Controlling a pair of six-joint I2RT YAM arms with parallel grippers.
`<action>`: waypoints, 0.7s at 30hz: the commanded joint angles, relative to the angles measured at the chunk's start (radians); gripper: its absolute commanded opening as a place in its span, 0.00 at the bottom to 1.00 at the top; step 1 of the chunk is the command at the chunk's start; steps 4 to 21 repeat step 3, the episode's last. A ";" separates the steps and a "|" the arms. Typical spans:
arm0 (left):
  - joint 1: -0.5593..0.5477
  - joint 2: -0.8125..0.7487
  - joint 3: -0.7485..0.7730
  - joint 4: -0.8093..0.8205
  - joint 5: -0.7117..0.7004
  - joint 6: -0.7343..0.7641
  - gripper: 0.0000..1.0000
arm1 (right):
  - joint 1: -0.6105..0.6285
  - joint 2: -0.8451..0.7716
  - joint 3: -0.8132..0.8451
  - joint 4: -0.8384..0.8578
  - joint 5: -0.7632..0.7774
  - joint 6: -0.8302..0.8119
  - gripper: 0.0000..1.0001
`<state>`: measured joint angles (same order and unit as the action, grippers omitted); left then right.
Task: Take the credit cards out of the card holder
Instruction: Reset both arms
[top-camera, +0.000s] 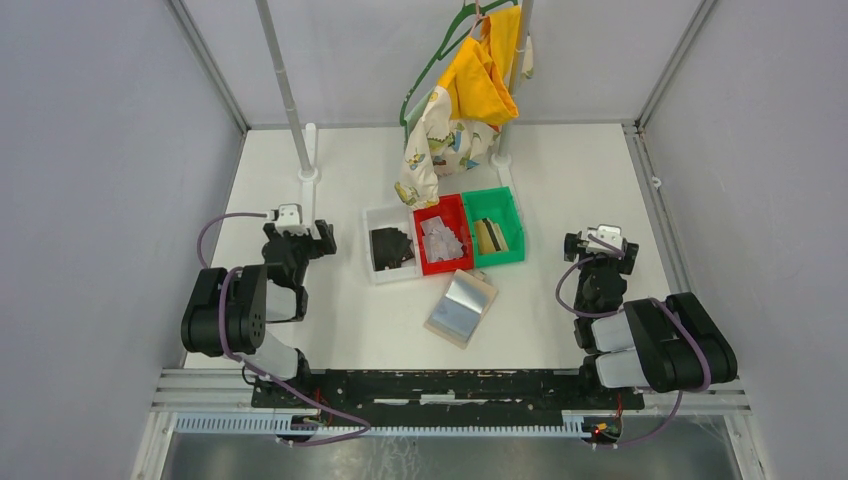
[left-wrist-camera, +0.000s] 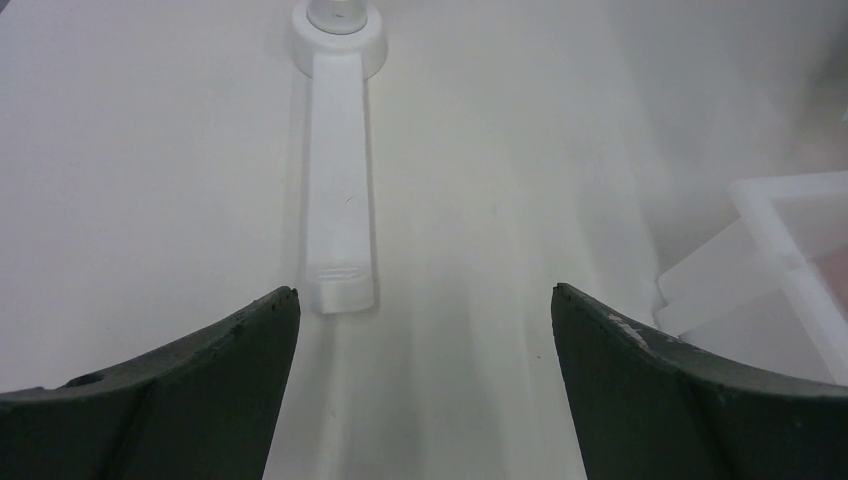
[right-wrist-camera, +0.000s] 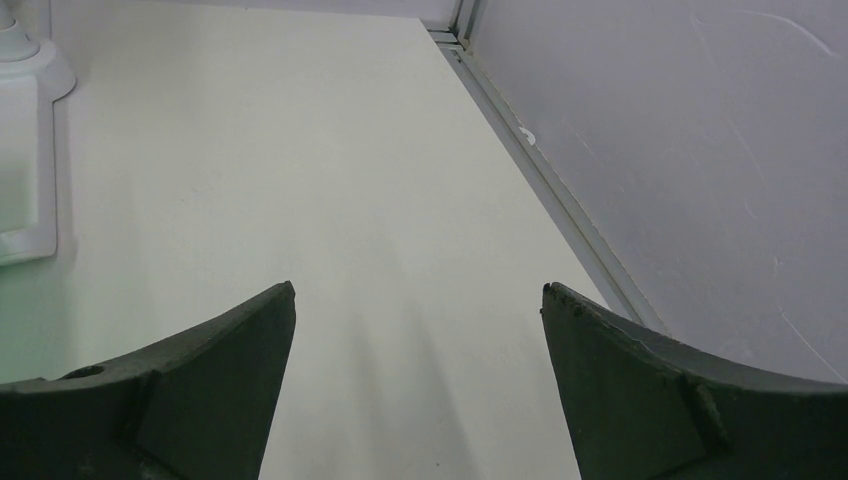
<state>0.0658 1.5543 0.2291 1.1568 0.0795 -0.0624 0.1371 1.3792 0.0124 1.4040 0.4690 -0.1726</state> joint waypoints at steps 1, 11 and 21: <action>-0.003 -0.002 0.010 0.039 -0.024 0.056 1.00 | -0.003 -0.012 -0.115 0.032 -0.013 0.013 0.98; -0.003 -0.006 0.007 0.041 -0.024 0.056 1.00 | -0.003 -0.012 -0.115 0.032 -0.013 0.013 0.98; -0.003 -0.006 0.007 0.041 -0.024 0.056 1.00 | -0.003 -0.012 -0.115 0.032 -0.013 0.013 0.98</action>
